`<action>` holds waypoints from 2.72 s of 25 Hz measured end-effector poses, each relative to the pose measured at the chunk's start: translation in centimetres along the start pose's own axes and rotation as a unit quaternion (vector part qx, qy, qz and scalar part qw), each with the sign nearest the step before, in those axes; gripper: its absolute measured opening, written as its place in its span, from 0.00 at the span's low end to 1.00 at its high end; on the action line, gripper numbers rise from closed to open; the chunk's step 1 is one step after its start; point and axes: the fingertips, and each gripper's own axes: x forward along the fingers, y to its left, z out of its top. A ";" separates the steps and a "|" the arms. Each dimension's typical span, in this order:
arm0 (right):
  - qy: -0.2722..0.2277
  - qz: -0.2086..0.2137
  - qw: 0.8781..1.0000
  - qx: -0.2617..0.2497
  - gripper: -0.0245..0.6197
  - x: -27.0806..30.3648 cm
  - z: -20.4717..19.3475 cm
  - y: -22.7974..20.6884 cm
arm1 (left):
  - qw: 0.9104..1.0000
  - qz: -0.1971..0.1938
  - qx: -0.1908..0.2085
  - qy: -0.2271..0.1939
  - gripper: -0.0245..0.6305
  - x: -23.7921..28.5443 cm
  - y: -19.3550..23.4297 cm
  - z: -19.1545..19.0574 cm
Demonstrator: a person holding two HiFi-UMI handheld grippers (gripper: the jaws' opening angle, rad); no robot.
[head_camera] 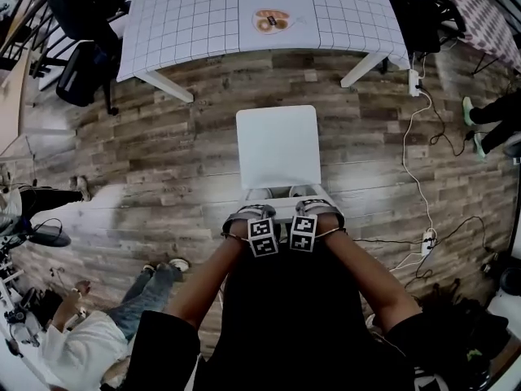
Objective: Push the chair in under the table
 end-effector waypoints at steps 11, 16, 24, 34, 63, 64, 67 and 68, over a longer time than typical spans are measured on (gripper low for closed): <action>-0.010 0.012 1.000 0.002 0.17 -1.7 0.3 -1.0 | 1.000 -0.002 -0.008 0.017 0.18 -1.6 0.9 0.5; -0.027 0.022 0.999 0.007 0.18 -2.9 -0.2 -5.2 | 0.999 0.001 -0.037 0.026 0.18 -2.9 5.2 1.5; -0.023 0.027 0.999 0.007 0.17 -2.4 0.4 -7.6 | 0.998 -0.001 -0.048 0.026 0.18 -2.7 7.8 0.8; -0.024 0.032 0.999 0.013 0.18 -4.1 0.6 -10.3 | 0.998 -0.012 -0.062 -0.007 0.19 -4.7 10.3 1.6; -0.013 0.024 0.997 0.067 0.18 -4.5 4.6 -25.6 | 0.999 -0.034 -0.005 -0.013 0.18 -7.7 25.9 -1.5; -0.010 0.024 0.997 0.069 0.18 -5.0 5.5 -25.5 | 0.999 -0.038 -0.004 -0.016 0.19 -8.5 25.8 -2.2; -0.005 0.015 0.997 0.072 0.18 -6.0 6.5 -26.6 | 0.999 -0.038 0.005 -0.021 0.19 -9.8 26.9 -2.7; -0.007 0.011 0.997 0.070 0.18 -5.7 5.9 -27.4 | 0.999 -0.035 0.006 -0.018 0.19 -9.4 27.8 -2.3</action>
